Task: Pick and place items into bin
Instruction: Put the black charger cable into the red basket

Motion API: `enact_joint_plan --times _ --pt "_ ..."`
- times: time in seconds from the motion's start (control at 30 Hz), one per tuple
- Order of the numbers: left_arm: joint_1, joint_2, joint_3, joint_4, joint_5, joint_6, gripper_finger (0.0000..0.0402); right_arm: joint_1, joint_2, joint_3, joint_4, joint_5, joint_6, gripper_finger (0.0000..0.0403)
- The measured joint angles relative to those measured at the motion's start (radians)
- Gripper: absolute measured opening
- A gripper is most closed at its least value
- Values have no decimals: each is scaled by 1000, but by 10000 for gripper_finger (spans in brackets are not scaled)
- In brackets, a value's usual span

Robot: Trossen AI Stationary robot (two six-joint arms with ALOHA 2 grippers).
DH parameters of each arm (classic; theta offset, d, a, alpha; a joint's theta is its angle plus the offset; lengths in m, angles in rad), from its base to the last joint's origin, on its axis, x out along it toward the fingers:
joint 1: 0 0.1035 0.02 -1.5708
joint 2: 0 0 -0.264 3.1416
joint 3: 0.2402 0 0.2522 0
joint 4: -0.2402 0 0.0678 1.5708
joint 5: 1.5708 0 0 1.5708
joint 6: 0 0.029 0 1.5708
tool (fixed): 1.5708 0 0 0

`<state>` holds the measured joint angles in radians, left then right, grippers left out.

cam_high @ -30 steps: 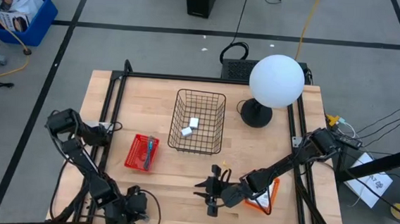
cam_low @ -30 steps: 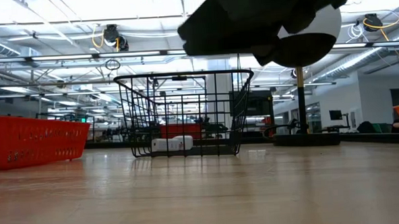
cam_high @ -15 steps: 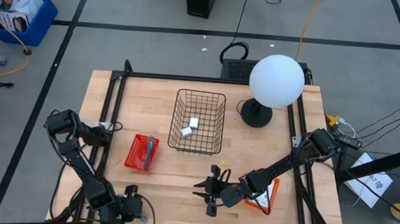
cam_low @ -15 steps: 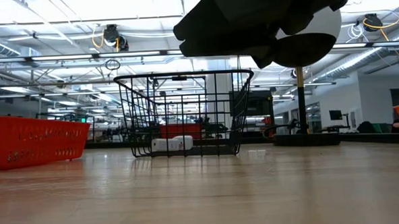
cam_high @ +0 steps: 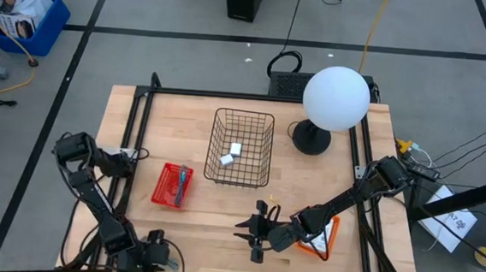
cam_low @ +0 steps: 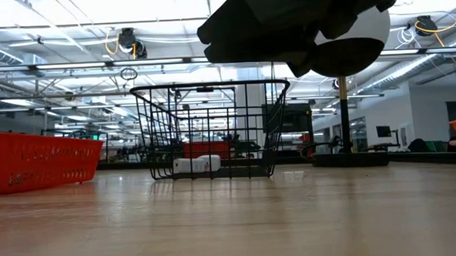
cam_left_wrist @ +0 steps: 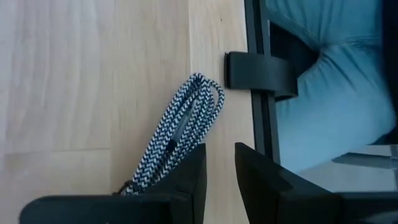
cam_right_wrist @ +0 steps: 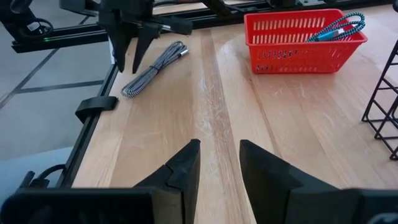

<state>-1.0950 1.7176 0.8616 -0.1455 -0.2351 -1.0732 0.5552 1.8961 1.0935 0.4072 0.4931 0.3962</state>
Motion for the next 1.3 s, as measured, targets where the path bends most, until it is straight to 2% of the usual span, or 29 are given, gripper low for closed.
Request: enact_joint_plan --times 0.17,0.4,0.53,0.73,0.87,1.1,1.3 --pt "10 0 0 -19 -74 43 88 0 0 0 0 0 0 105" --pt "33 12 0 -58 -86 -68 94 0 0 0 0 0 0 105" --pt "40 41 0 -48 -92 -118 145 0 0 0 -1 0 1 105" --pt "40 51 1 12 -93 -45 245 0 0 0 0 0 3 105" --pt "41 51 0 30 -81 4 275 0 0 0 0 0 2 105" --pt "22 51 0 33 -58 82 277 0 0 0 0 0 2 105" --pt "29 51 0 2 -73 107 227 0 0 0 0 0 0 105"
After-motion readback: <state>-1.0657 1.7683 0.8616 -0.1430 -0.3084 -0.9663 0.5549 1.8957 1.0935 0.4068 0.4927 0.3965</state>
